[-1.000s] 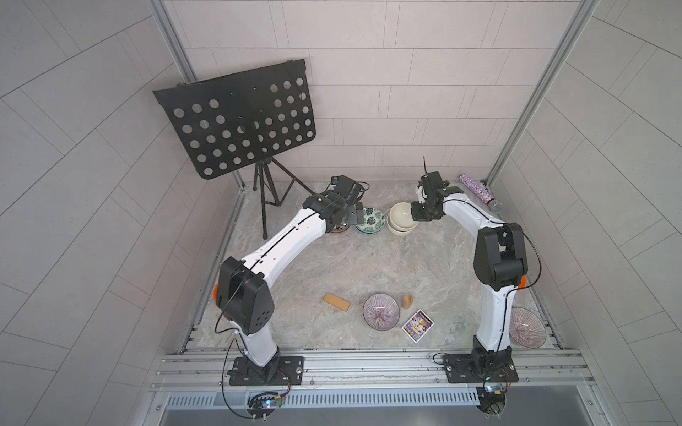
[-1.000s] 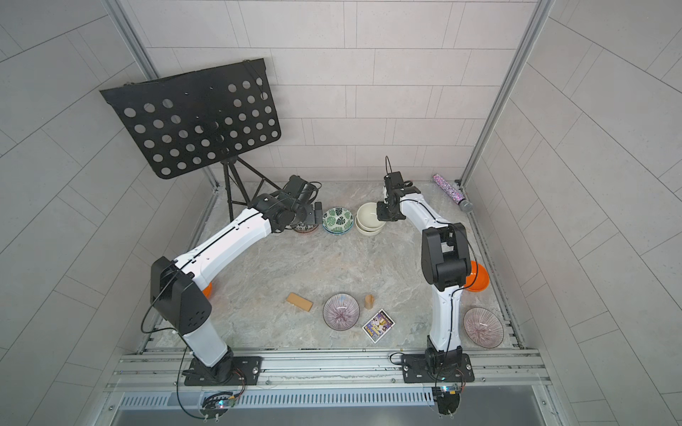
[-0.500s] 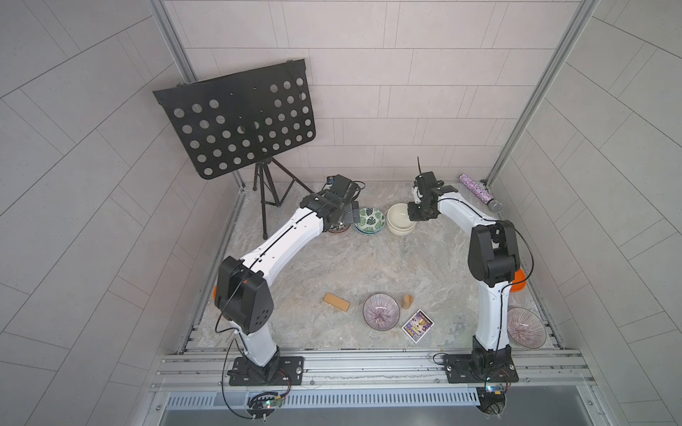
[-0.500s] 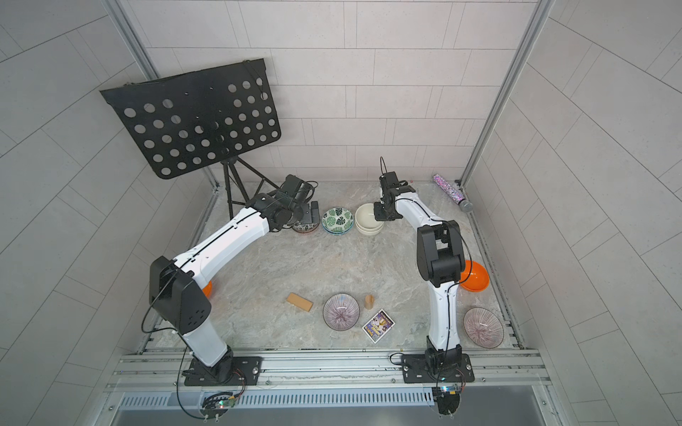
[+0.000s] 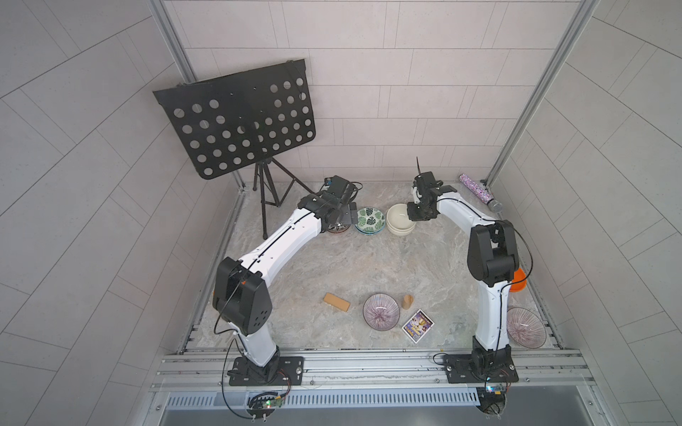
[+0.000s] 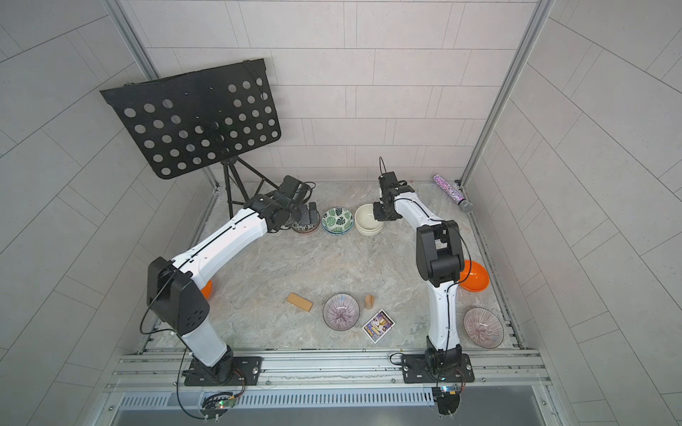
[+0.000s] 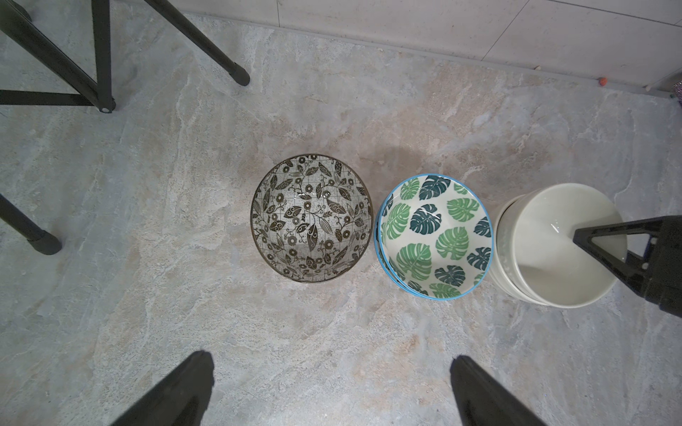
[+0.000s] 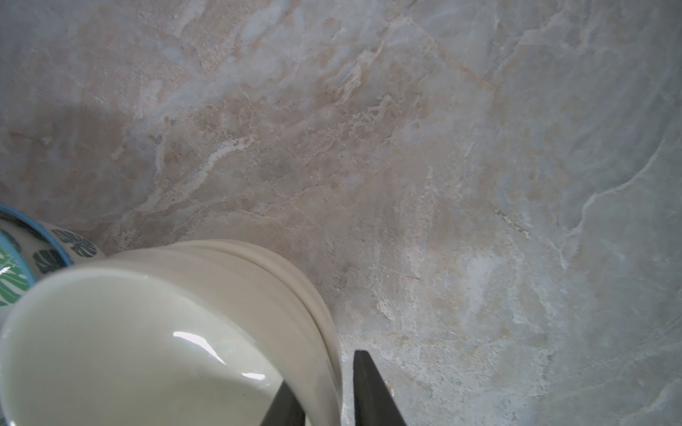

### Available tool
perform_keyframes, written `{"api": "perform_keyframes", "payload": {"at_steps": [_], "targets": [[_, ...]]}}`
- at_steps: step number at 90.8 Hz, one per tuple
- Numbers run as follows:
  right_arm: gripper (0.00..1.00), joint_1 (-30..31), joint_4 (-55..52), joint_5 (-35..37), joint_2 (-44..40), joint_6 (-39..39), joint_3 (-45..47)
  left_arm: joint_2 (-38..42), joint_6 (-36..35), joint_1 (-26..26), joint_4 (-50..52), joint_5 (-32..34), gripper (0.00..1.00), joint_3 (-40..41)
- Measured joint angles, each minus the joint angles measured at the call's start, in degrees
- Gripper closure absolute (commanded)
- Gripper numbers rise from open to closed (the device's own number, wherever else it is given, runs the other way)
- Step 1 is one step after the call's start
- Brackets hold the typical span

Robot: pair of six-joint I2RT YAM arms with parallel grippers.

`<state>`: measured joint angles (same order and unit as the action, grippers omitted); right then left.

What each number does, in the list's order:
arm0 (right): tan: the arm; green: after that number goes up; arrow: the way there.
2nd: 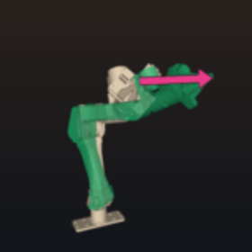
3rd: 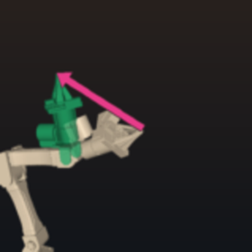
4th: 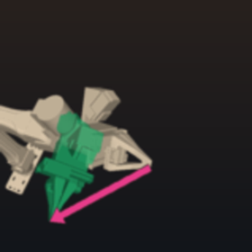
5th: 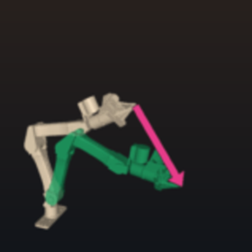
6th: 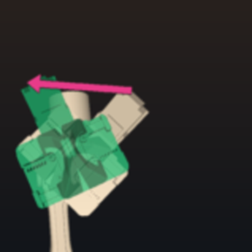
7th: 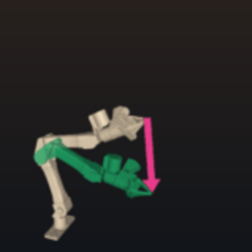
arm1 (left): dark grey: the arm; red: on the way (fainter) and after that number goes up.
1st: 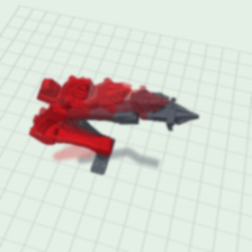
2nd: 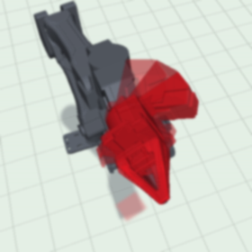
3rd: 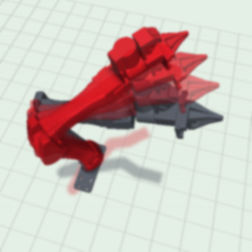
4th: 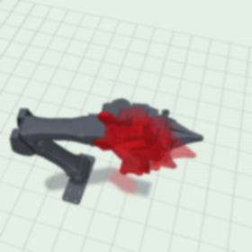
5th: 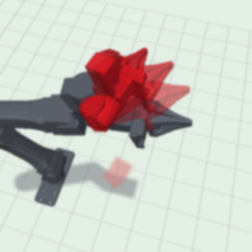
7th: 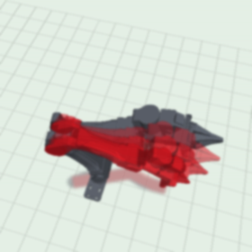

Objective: Stack the bowls
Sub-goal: Place the bowl in the bowl.

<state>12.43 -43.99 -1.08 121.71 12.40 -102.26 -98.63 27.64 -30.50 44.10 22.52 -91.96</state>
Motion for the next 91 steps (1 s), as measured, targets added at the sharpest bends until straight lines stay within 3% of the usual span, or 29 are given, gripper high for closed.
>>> {"api": "perform_keyframes", "payload": {"at_steps": [20, 42, 91], "targets": [[0.71, -0.5, 0.5, -0.7, -2.2, 0.2, 2.6, 0.1, 0.0, 0.0, 0.0, -0.6, 0.00, 0.5], [0.87, -2.5, 2.1, -5.7, -4.6, 1.7, 3.2, 0.1, 0.0, 0.0, -0.2, -1.3, 0.00, 0.5], [0.95, -3.4, 1.0, -9.3, -4.7, 1.9, 3.2, 0.1, 0.0, 0.0, -0.1, -1.6, 0.00, 0.7]]}}
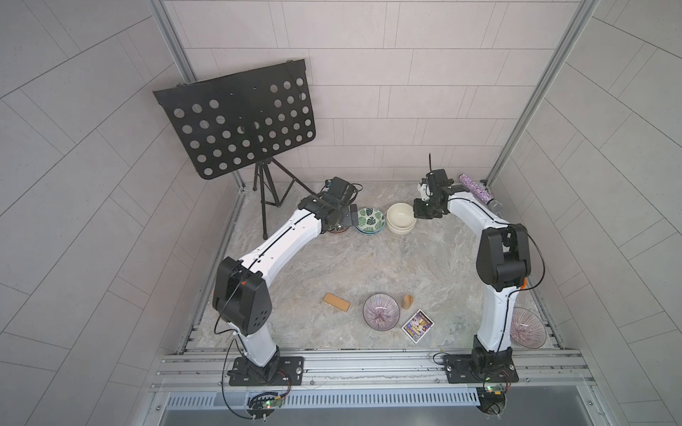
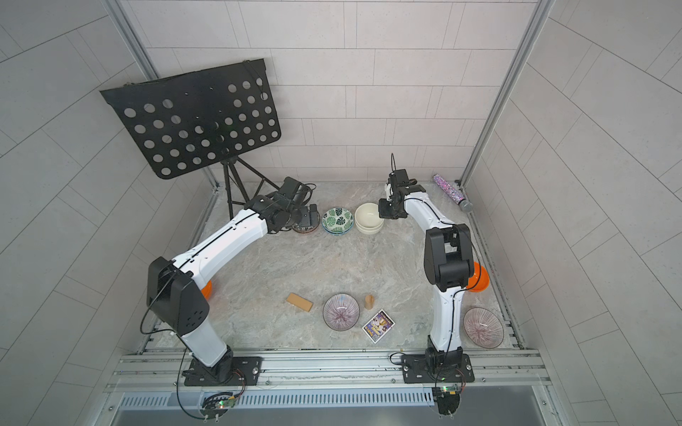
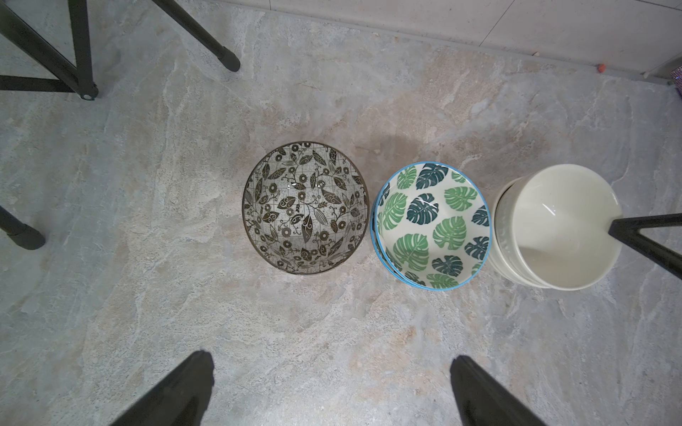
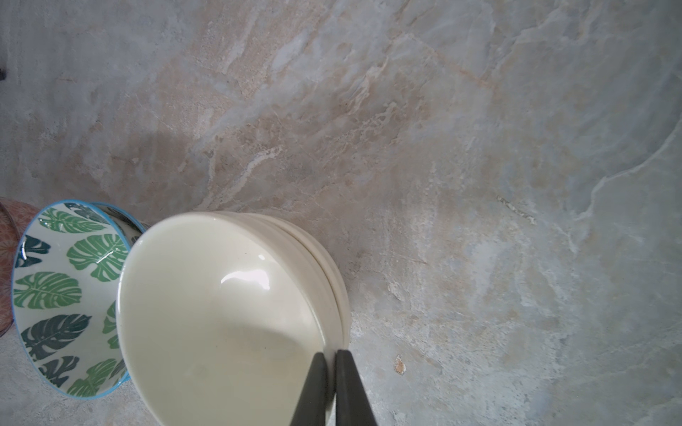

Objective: Stack the bowls
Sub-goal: Place the bowl in the bowl.

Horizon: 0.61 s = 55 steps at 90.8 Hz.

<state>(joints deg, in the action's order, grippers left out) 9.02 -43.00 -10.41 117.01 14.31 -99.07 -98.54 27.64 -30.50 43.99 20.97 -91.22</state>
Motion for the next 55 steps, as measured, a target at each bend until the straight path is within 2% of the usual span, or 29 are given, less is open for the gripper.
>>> {"api": "perform_keyframes", "payload": {"at_steps": [42, 50, 55], "targets": [[0.94, -0.2, -3.6, -1.2, 0.5, -1.4, -1.2, 0.0, 0.0, 0.0, 0.0, -0.1, 0.00, 0.5], [0.91, -0.2, -4.0, -1.2, 0.5, -1.5, -1.5, 0.0, 0.1, 0.0, 0.0, -0.1, 0.00, 0.5], [0.86, -0.2, -4.1, -1.2, 0.5, -1.5, -1.5, 0.0, 0.0, 0.0, 0.0, -0.1, 0.00, 0.6]]}}
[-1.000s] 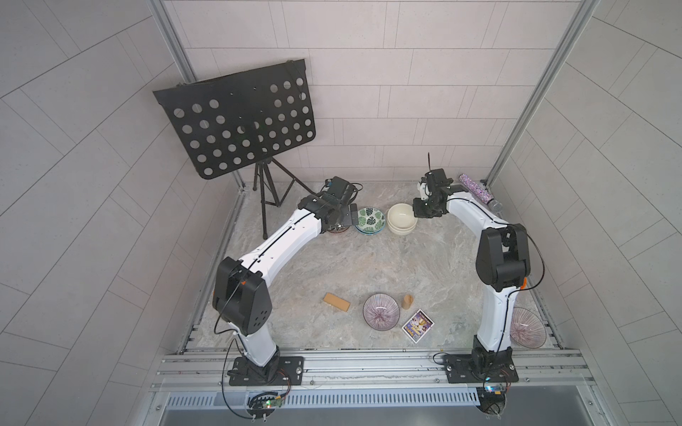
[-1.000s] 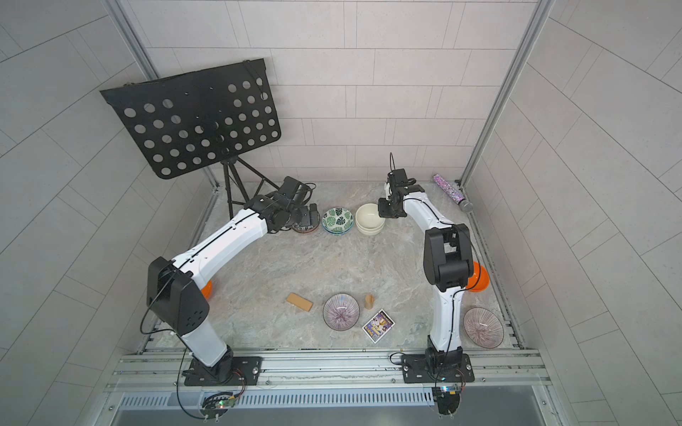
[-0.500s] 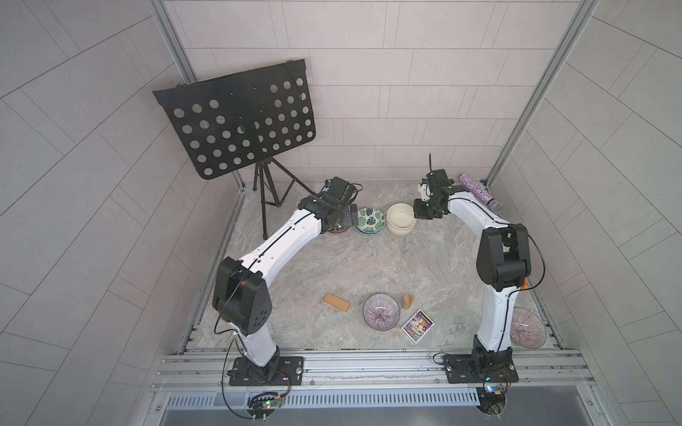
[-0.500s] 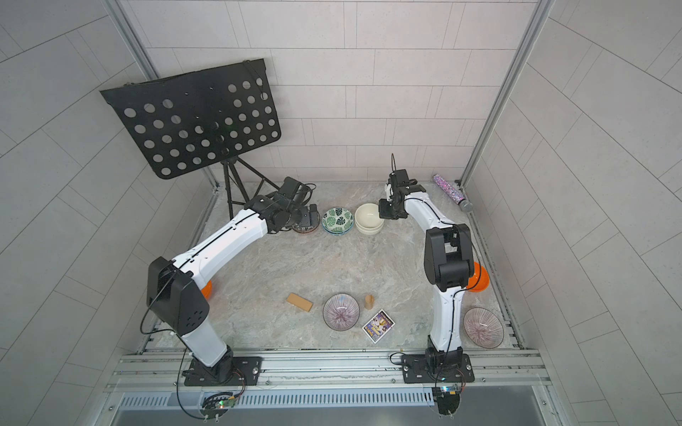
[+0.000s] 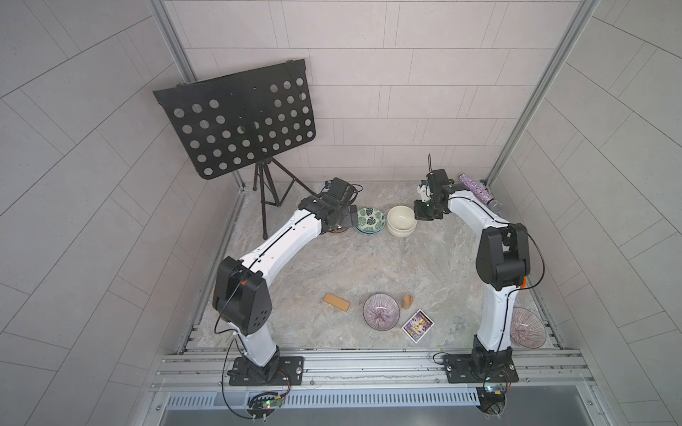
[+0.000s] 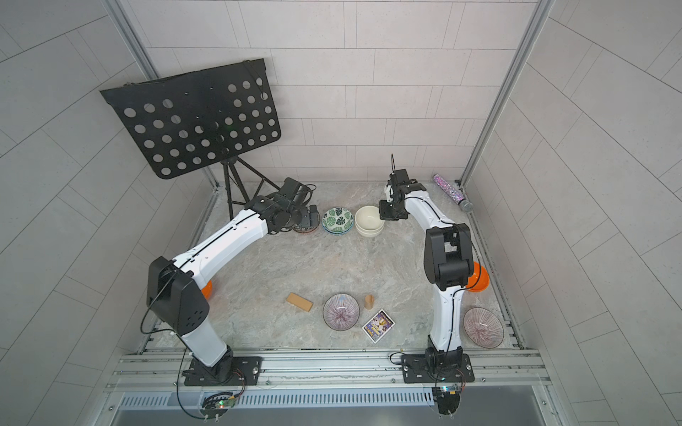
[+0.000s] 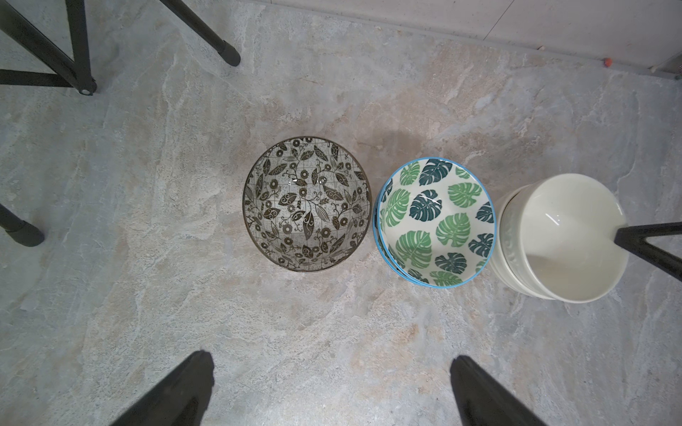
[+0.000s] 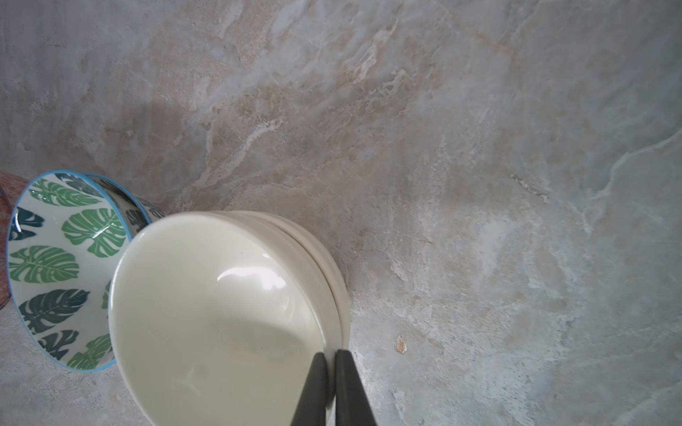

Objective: Stack the bowls
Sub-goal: Place the bowl in the bowl.

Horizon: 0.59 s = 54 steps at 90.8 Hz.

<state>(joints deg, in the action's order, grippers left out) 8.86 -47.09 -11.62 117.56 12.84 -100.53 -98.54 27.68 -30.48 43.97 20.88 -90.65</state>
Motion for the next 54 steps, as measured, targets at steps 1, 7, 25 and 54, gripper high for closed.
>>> {"api": "perform_keyframes", "payload": {"at_steps": [1, 7, 25, 54], "targets": [[0.85, 0.0, 0.0, 0.0, 0.0, -0.1, 0.0, 0.0, 0.0, 0.0, 0.0, 0.0, 0.00, 0.0], [0.78, 0.0, -0.1, 0.0, 0.0, -0.1, -0.1, 0.0, 0.0, 0.2, 0.0, 0.0, 0.00, 0.1], [0.58, -0.2, 2.7, 2.2, -1.6, 0.2, 1.9, 0.3, -0.1, 0.2, -0.1, -1.0, 0.00, 1.1], [0.45, -2.5, 10.1, 8.6, -26.0, 1.7, 11.4, 5.2, -0.3, -10.9, -0.5, -4.2, 0.09, 12.4]]}}
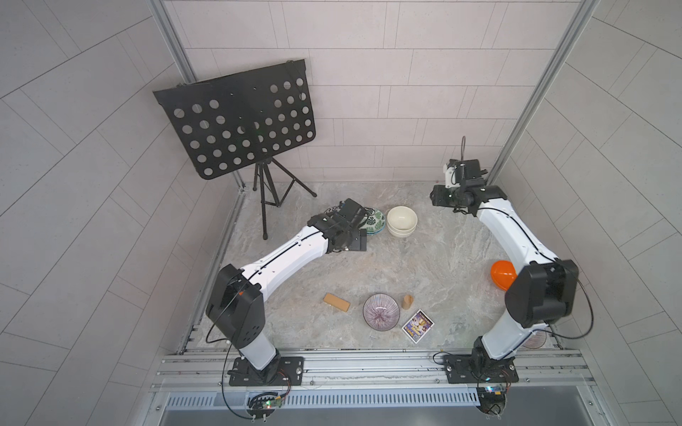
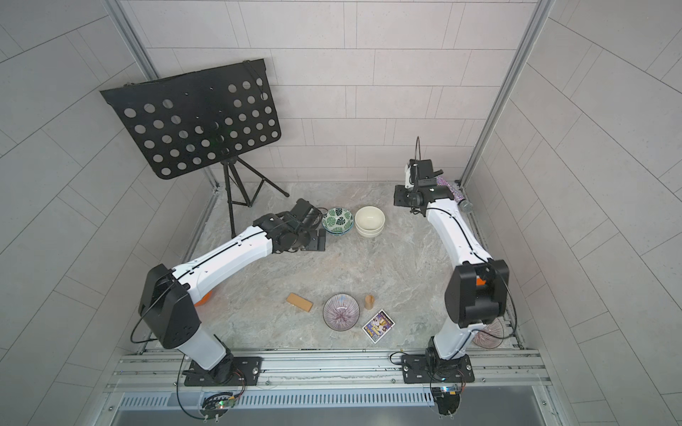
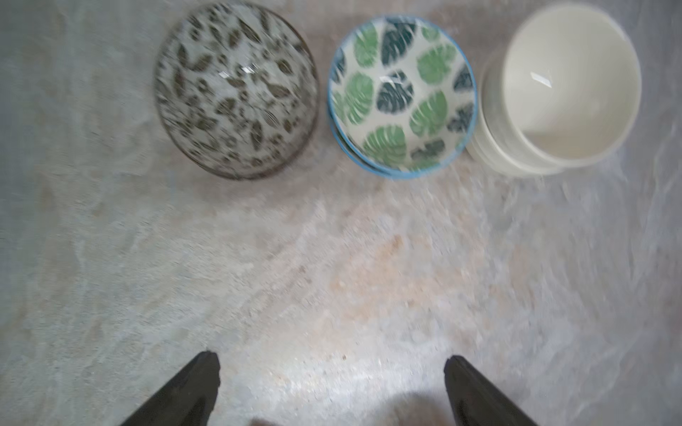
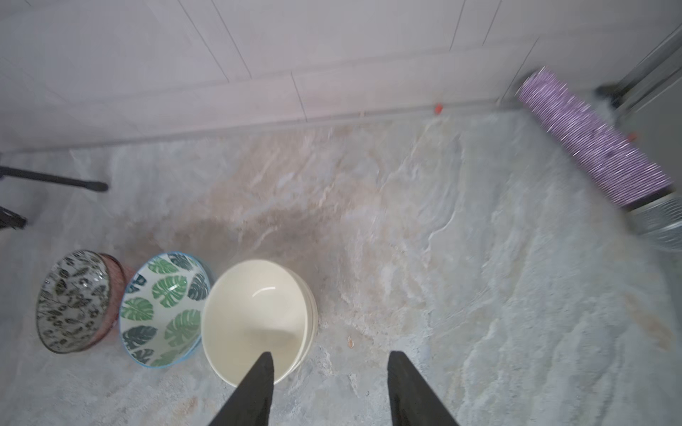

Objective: Stack the bowls
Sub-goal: Place the bowl in the bowl, then pick up the bowl from the center of the board.

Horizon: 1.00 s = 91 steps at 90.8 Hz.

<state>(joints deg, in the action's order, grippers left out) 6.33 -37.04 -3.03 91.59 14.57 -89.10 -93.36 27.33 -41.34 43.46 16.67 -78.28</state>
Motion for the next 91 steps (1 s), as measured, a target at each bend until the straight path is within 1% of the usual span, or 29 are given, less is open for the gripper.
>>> {"api": "perform_keyframes", "payload": {"at_steps": [6, 11, 18, 26, 36, 55, 66, 83, 87, 89, 91], "targets": [[0.44, -0.3, 1.2, 0.7, -3.8, 0.4, 2.4, 0.5, -0.2, -3.5, -0.2, -2.2, 0.12, 2.6], [0.44, -0.4, 1.7, 1.0, -5.1, 0.8, 4.4, 1.1, -0.2, -5.7, -0.3, -4.0, 0.17, 5.2], [0.44, -0.6, 1.5, 0.9, -4.9, 1.3, 7.4, 1.6, -0.2, -7.2, -0.2, -6.6, 0.24, 8.5], [0.43, -0.6, 0.5, 0.4, -3.4, 1.7, 10.1, 1.6, -0.4, -8.4, -0.1, -9.4, 0.29, 11.4], [0.43, -0.6, -0.6, 0.0, -2.9, 2.4, 12.1, 1.6, -0.5, -9.8, -0.2, -12.3, 0.32, 13.6], [0.41, -0.6, -0.7, -0.4, -3.0, 2.9, 12.3, 1.8, -0.8, -12.0, -2.1, -17.5, 0.35, 17.0], [0.41, -0.5, -0.7, -0.6, -3.0, 3.0, 12.5, 1.8, -0.8, -13.0, -3.1, -18.8, 0.38, 17.1], [0.41, -0.4, -0.5, -0.9, -3.1, 3.2, 14.1, 0.0, -0.7, -13.8, -4.4, -19.0, 0.41, 17.1], [0.41, -0.3, -0.5, -1.0, -3.1, 3.3, 14.3, -0.8, -0.6, -13.8, -4.6, -18.8, 0.46, 17.0], [0.41, -0.3, -0.7, -1.0, -3.1, 3.3, 14.3, -1.3, -0.3, -13.8, -4.6, -18.7, 0.51, 17.0], [0.41, -0.2, -0.7, -1.1, -3.1, 3.3, 14.3, -1.7, -0.1, -13.8, -4.7, -18.5, 0.58, 17.0]]}}
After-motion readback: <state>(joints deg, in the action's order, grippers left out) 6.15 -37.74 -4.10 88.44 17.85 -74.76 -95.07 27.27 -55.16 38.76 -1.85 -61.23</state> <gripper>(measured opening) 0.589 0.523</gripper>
